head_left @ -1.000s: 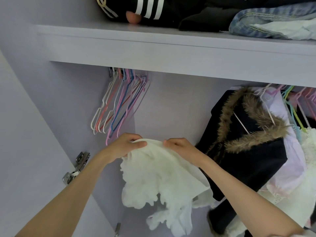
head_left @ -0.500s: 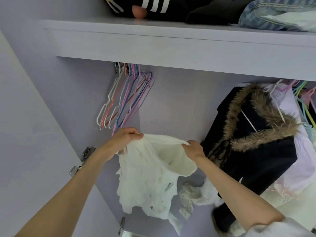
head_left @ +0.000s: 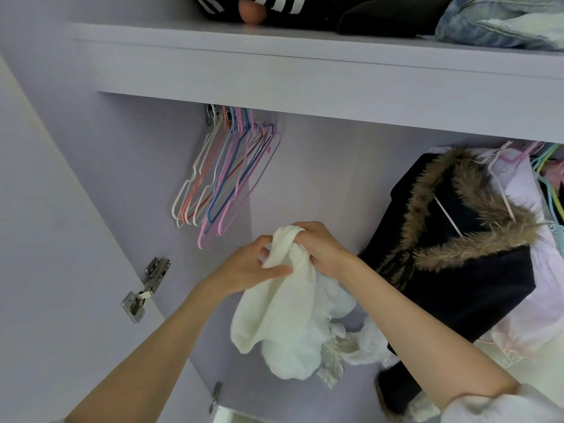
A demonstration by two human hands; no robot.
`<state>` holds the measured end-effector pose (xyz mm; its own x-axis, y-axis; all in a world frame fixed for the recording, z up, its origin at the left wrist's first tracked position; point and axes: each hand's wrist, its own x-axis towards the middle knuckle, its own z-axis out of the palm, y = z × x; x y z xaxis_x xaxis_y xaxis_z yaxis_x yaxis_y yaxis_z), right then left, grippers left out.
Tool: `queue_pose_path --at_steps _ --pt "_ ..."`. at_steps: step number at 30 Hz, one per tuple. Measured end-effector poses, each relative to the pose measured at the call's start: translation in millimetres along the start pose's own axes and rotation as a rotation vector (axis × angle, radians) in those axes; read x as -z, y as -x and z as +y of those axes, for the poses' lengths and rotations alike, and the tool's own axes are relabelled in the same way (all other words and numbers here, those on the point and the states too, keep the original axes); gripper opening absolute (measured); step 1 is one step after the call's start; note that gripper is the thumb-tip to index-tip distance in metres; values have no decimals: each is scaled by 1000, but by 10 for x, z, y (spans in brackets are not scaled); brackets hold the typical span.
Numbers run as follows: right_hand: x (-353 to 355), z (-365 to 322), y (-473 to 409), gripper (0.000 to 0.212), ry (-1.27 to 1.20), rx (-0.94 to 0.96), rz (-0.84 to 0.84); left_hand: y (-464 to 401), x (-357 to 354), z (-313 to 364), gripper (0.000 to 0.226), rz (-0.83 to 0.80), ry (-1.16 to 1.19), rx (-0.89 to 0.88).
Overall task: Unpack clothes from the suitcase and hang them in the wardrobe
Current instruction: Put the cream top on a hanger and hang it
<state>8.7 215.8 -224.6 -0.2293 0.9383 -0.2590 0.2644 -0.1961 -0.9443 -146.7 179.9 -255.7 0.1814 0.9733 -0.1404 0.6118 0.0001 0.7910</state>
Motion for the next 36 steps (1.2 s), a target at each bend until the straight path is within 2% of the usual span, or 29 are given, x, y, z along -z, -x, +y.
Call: queue_pose_path --at_steps 4,6,9,12,15,17,19,21,24,26,30,33,36 --pt "18 -78 -20 18 68 77 -18 -94 13 81 13 304 -86 -168" --pt "86 -52 -60 14 120 87 -38 -106 80 52 16 347 -127 -158" --pt "145 78 -142 5 181 76 -47 -87 148 -19 23 304 -149 -31" --pt "57 229 -247 16 237 23 -37 -36 150 -79 23 226 -193 99" --pt "-139 216 -315 8 253 -40 -188 80 232 -135 25 137 -125 242" --pt "-253 104 -322 25 209 -82 -342 159 328 -150 33 97 -46 292" --pt "-389 -38 -369 45 269 -60 -389 250 433 -157 37 108 17 321" --pt "-577 -226 -466 55 255 7 -282 325 526 -190 39 123 35 340" --pt "-788 -479 -686 52 8 -34 -57 398 644 -273 38 159 52 360" --pt "-833 -585 -784 41 -128 -112 -26 420 707 -316 34 187 102 363" --pt "-895 -694 -859 17 -125 -165 -20 469 798 -397 26 235 175 341" --pt "-918 -715 -879 21 -258 -194 -28 479 803 -439 25 255 218 311" --pt "-908 -760 -897 19 -535 -177 54 465 807 -459 20 277 270 294"
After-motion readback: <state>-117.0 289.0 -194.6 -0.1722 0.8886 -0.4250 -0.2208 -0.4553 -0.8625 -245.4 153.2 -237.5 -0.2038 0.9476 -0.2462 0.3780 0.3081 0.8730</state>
